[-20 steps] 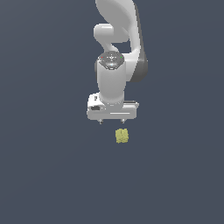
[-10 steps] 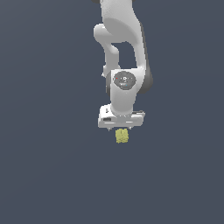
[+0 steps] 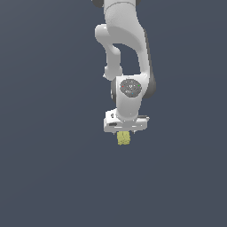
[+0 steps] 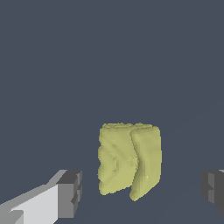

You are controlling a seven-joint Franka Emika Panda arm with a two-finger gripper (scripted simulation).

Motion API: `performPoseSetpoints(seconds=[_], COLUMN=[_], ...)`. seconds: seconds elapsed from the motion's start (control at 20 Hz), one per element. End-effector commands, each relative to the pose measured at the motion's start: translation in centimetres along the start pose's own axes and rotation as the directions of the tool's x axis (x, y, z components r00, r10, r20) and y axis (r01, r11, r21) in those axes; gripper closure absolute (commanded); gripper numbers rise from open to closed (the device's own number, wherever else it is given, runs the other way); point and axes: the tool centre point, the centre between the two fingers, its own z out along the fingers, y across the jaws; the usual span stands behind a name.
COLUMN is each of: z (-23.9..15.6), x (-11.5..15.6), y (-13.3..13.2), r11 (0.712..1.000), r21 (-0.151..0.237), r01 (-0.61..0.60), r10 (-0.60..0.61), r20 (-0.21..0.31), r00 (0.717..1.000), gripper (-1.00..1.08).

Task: Pick up the object and move it to a goal position.

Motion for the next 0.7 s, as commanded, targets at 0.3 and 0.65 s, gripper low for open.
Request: performPoseSetpoints(seconds=[0.3, 0.65], z=[3.0, 5.1], x=[-0.1, 0.0], y=[0.0, -0.1], r11=[1.0, 1.0], r21=[0.0, 0.0], r01=[0.0, 0.0], r10=[0.0, 0.0], r20=[-0.001, -0.001], r00=[1.0, 1.0], gripper=[-0.92, -0.92])
